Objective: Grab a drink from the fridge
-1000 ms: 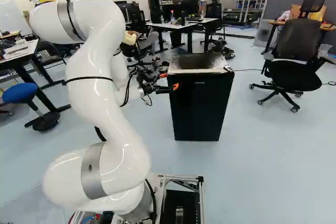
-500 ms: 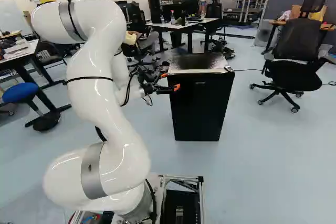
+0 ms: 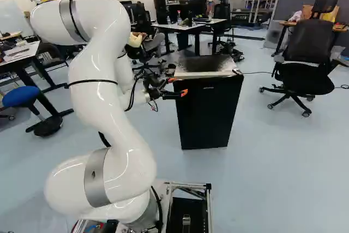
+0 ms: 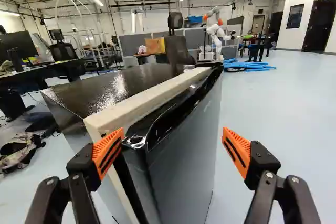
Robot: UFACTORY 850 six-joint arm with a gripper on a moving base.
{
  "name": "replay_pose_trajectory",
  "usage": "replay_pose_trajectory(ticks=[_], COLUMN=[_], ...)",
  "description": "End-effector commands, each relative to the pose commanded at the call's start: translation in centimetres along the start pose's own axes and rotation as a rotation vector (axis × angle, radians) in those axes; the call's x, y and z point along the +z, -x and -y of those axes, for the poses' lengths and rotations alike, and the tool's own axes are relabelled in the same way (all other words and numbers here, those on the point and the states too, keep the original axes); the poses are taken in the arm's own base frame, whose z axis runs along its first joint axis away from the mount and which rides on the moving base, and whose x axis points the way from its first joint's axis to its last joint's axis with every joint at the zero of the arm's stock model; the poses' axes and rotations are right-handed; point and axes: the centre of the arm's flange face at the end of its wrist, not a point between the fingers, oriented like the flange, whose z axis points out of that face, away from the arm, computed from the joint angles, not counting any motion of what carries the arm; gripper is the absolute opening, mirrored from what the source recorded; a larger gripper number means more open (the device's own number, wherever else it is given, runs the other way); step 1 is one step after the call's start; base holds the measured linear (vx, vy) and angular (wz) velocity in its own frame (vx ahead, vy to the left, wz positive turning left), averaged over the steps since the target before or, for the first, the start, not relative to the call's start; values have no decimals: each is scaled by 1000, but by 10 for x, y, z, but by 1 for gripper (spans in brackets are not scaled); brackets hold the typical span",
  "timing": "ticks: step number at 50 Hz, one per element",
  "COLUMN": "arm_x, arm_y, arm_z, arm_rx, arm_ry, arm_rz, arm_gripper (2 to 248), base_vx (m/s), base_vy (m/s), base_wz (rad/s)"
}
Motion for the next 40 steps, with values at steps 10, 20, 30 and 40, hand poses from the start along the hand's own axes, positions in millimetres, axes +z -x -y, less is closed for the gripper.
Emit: replay_pose_trajectory(ticks=[10, 20, 30, 40], arm_x=[-8, -16, -24, -31], arm_y=[-1, -2, -4, -5], arm_z=[-11, -22, -33, -45], arm_rx=[-15, -31, -47, -64], arm_ry=[6, 13, 19, 28], arm_rz=[6, 11, 16, 21], arm_gripper=[247, 247, 247, 247], base_vx=[0, 0, 0, 0], base_vy=[0, 0, 0, 0], base_wz=[0, 0, 0, 0])
